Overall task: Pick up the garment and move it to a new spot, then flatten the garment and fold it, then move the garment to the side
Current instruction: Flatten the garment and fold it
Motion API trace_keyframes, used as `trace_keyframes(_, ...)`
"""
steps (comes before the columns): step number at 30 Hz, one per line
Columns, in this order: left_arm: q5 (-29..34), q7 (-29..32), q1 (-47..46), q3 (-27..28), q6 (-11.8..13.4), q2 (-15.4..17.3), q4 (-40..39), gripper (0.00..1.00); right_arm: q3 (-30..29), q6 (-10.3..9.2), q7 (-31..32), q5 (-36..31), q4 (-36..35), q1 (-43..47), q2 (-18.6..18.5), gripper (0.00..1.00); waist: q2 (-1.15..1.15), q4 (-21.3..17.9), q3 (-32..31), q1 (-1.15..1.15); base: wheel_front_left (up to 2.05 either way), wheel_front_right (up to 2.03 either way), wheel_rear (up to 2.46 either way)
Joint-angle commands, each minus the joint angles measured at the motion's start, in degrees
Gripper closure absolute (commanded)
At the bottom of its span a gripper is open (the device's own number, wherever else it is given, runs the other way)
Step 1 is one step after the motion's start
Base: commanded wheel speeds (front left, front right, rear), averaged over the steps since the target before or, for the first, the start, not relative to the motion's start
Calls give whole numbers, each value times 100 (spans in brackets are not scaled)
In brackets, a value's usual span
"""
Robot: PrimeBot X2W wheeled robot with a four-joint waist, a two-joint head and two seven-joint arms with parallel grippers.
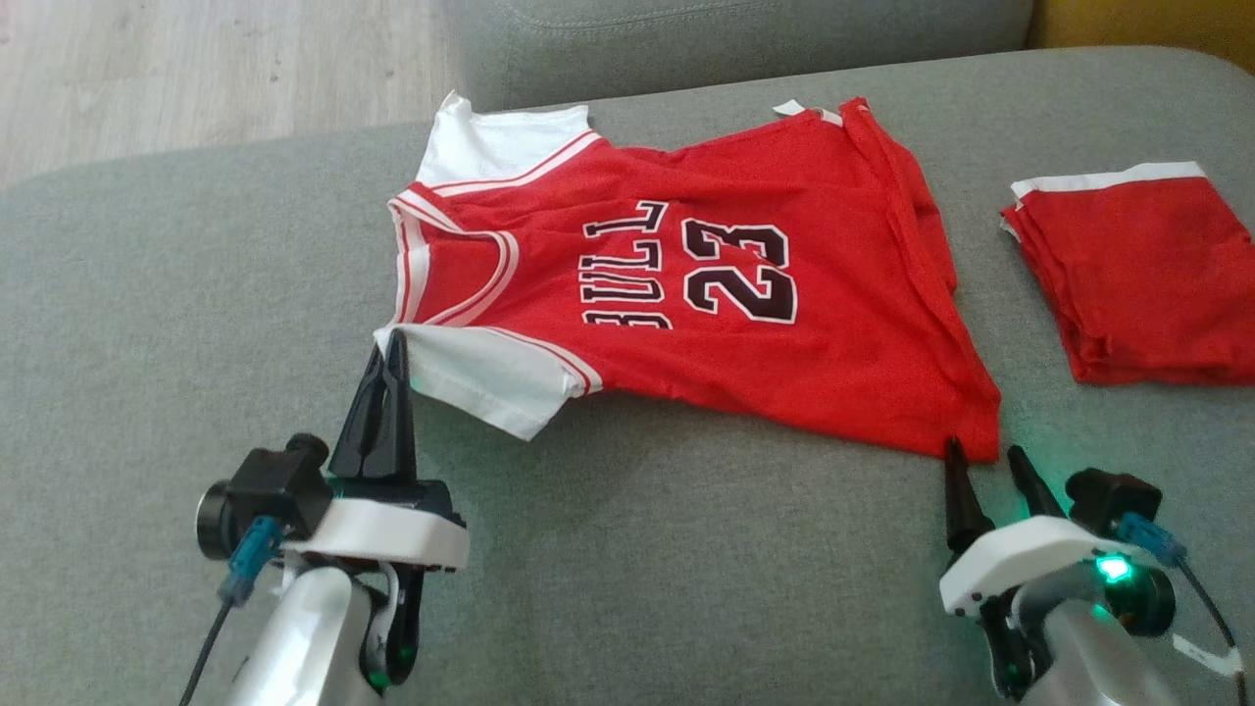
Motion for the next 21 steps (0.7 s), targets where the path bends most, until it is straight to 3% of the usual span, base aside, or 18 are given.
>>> trace_keyframes(1,38,-78,-159,152,-7,53,-187,100,194,-4,-68,32,53,-262,-22,0,0,-3,21,0,0,0,0)
trace_keyframes(12,62,-65,-247,90,-13,96,-207,100,367,-4,-186,164,996,-811,-22,0,0,34,134,0,0,0,0)
trace_keyframes(13,62,-62,-251,81,-12,100,-204,100,376,-4,-193,167,1067,-844,-22,48,0,39,138,0,0,0,0)
trace_keyframes(14,60,-58,-253,75,-11,105,-198,100,382,-4,-200,167,1132,-876,-22,88,0,44,140,0,0,0,0)
trace_keyframes(15,58,-54,-256,71,-10,111,-190,100,393,-4,-206,173,1184,-904,-22,100,0,48,138,0,0,0,0)
trace_keyframes(21,26,-49,-260,88,16,145,-168,100,491,-4,-227,313,1138,-970,-22,100,0,36,73,0,0,0,0)
